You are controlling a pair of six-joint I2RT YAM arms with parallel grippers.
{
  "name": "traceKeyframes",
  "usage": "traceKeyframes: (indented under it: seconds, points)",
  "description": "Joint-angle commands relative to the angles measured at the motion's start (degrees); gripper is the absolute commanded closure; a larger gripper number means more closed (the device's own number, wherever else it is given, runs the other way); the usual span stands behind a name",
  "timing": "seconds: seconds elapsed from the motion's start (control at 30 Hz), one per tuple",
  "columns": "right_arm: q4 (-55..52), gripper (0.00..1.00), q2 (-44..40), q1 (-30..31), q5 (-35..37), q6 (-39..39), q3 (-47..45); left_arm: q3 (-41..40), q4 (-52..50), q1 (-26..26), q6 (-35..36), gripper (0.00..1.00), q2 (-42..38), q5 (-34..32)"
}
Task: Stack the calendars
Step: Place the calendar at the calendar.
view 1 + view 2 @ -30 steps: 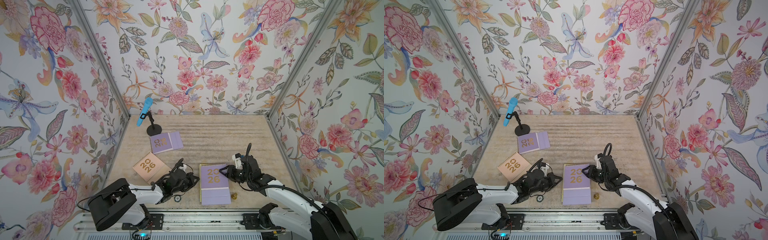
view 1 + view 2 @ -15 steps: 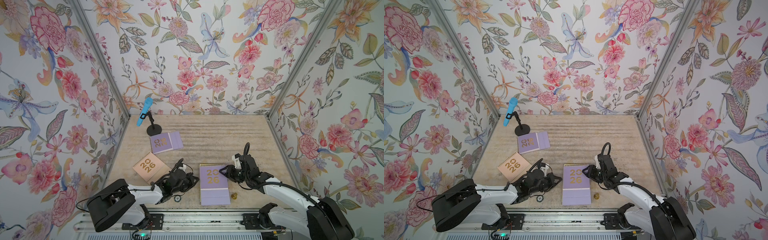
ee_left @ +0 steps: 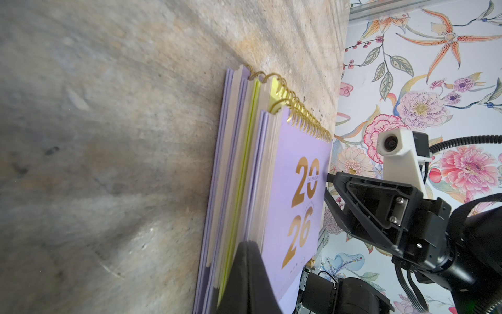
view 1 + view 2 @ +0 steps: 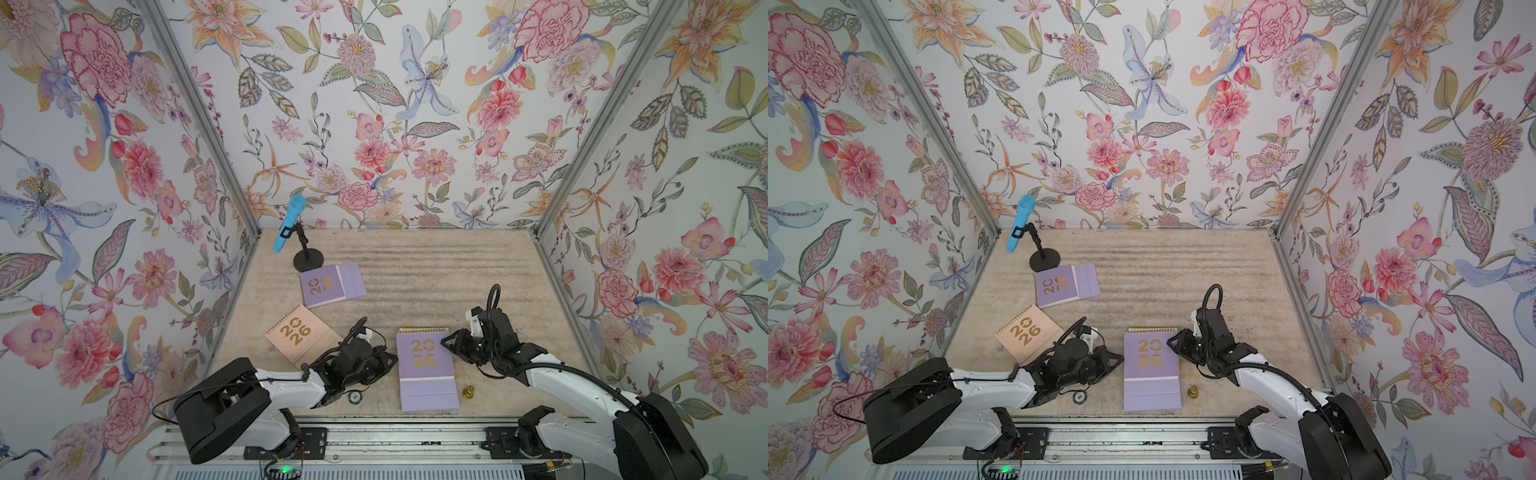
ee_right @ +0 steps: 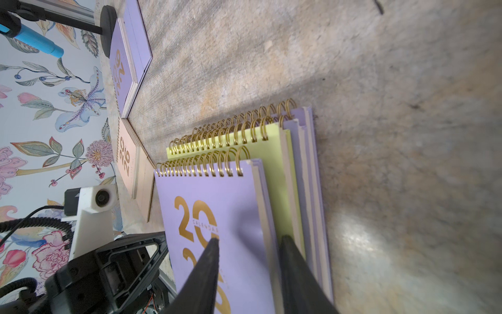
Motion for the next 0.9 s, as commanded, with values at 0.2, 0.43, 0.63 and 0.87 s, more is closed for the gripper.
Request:
traceKeyframes:
  seconds: [0.2, 0.43, 0.63, 0.87]
  points:
    - [-0.5, 0.72, -1.8, -0.6, 0.2, -0.3, 0.3, 3.1, -0.6, 1.1, 1.5, 0.97, 1.3, 0.8]
    - [-0.4, 0.76, -1.7, -1.2, -0.3, -0.2, 0.3, 3.5, 0.5, 1.7, 1.5, 0.98, 2.3, 1.3]
    - [-0.7, 0.76, -1.3, -1.4, -0.7, -0.2, 0.2, 3.9, 0.1, 2.8, 2.2, 0.98, 2.3, 1.9]
    - [-0.5, 0.77, -0.6, -1.5, -1.3, -0.4, 0.5, 4.2, 0.7, 3.6, 2.6, 0.98, 2.9, 2.7]
